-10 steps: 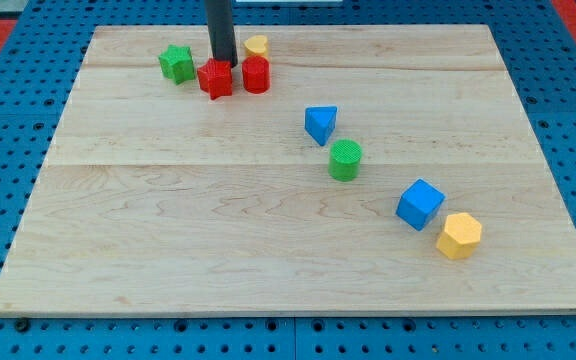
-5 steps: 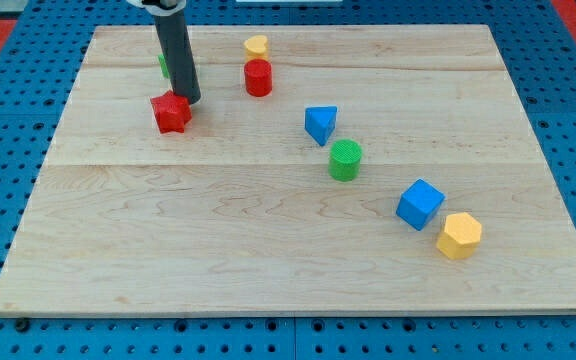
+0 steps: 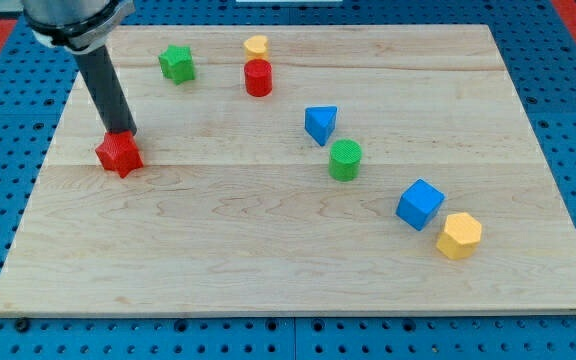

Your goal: Move the red star to the bottom left

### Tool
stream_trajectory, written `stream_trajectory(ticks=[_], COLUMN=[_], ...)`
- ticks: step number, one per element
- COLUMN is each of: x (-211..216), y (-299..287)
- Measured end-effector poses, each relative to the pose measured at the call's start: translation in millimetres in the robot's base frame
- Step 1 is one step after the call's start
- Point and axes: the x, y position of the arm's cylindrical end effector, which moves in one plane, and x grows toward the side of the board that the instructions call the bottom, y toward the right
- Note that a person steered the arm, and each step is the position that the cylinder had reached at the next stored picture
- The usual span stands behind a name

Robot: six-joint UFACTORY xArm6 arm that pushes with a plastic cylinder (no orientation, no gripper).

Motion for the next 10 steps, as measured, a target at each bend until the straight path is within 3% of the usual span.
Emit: stream_trajectory(ticks=[7,10], x=[70.9,116.0], y=[32.4,-8.7])
